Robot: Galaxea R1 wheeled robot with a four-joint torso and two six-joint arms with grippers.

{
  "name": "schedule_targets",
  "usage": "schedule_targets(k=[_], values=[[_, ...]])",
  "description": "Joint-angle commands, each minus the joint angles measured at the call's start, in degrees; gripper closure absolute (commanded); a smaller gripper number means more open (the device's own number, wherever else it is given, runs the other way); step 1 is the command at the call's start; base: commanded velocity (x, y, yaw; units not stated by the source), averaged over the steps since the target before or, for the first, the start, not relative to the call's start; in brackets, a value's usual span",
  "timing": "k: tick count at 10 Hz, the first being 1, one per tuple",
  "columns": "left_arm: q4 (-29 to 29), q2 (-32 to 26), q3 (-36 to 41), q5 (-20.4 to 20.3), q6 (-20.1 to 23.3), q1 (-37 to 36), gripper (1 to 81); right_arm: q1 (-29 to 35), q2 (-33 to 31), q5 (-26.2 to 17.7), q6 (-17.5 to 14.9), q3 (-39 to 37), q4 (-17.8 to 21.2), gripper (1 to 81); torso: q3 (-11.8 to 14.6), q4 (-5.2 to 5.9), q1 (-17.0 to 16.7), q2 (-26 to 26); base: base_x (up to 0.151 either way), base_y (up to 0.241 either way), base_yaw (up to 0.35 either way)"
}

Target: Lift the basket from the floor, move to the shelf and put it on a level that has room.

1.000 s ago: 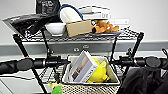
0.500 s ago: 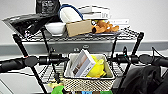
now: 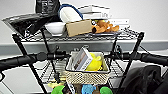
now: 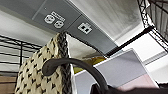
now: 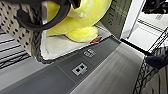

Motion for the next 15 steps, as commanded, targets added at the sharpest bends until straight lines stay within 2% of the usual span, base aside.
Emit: schedule_targets(k=[1,5,6,10,11,12,13,15], values=[[3.21,8.18,-10.48,-2.56,0.45,-9.87,81.1,11.37,7.02,1.98,-0.79,-9.17,-2.73,81.1,0.00,0.00,0.00,0.00,0.000,0.000,0.000],[3.65,12.51,-18.07,-1.95,0.45,-11.28,81.1,11.03,13.90,1.63,-0.97,-19.65,-4.84,81.1,-0.02,0.00,0.02,0.02,0.000,0.000,0.000],[3.56,12.95,-18.34,-0.28,0.46,-11.37,81.1,10.67,14.25,1.63,-0.97,-20.09,-4.84,81.1,-0.02,0.00,0.02,0.02,0.000,0.000,0.000],[3.47,12.60,-17.64,-0.02,0.46,-11.37,81.1,9.18,12.32,1.71,-0.79,-17.46,-4.92,81.1,-0.02,0.00,0.02,0.02,0.000,0.000,0.000],[3.47,12.08,-16.93,-0.02,0.46,-11.37,1.0,9.09,11.53,2.07,-0.44,-16.76,-4.84,81.1,-0.02,0.00,0.02,0.02,0.000,0.000,0.000],[3.30,11.64,-16.49,-0.02,0.46,-11.37,1.0,9.09,11.08,2.15,-0.35,-16.23,-4.75,81.1,-0.02,0.00,0.02,0.02,0.000,0.000,0.000],[3.38,11.11,-15.71,-0.02,0.46,-11.37,1.0,9.09,10.39,2.15,-0.35,-15.27,-4.49,1.0,-0.02,0.00,0.02,0.02,0.000,0.000,0.000],[3.03,9.70,-14.12,-0.10,0.28,-11.28,1.0,8.83,8.98,2.33,-0.26,-13.77,-4.23,1.0,-0.02,0.00,0.02,0.02,0.000,0.000,0.000]])
